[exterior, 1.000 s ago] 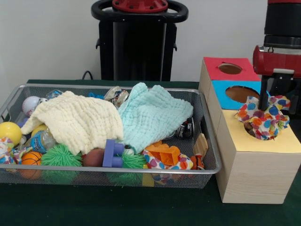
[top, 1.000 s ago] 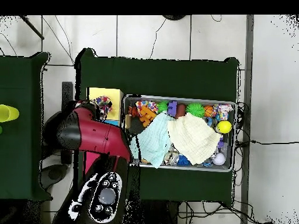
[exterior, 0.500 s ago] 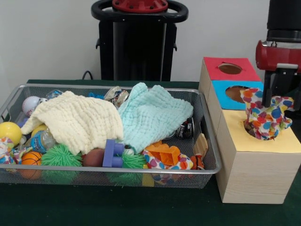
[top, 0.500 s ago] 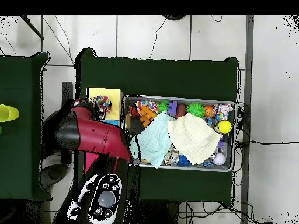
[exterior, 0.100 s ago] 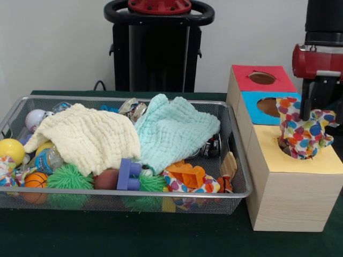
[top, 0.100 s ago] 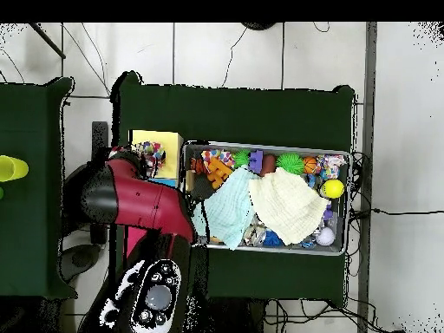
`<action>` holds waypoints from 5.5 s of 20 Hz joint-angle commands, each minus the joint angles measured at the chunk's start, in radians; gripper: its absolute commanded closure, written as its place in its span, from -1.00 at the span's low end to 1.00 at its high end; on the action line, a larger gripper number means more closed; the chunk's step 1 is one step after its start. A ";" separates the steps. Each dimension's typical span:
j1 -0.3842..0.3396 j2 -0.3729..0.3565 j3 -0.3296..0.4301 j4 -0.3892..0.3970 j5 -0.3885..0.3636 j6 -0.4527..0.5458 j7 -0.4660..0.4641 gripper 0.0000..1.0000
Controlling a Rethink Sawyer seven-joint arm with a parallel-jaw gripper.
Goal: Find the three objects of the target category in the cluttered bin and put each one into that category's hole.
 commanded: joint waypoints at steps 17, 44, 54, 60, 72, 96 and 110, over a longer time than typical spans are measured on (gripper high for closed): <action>-0.009 0.023 0.025 0.008 0.003 0.093 0.218 1.00; 0.076 0.191 -0.105 -0.052 0.046 0.109 0.267 1.00; -0.012 0.143 0.078 0.039 0.090 -0.055 0.226 1.00; -0.092 0.102 0.219 0.086 0.092 -0.144 0.237 1.00; -0.007 0.137 0.077 0.018 0.087 -0.050 0.258 1.00; 0.109 0.223 -0.116 -0.016 0.091 0.128 0.298 1.00; 0.067 0.190 -0.047 0.011 0.077 0.039 0.229 -1.00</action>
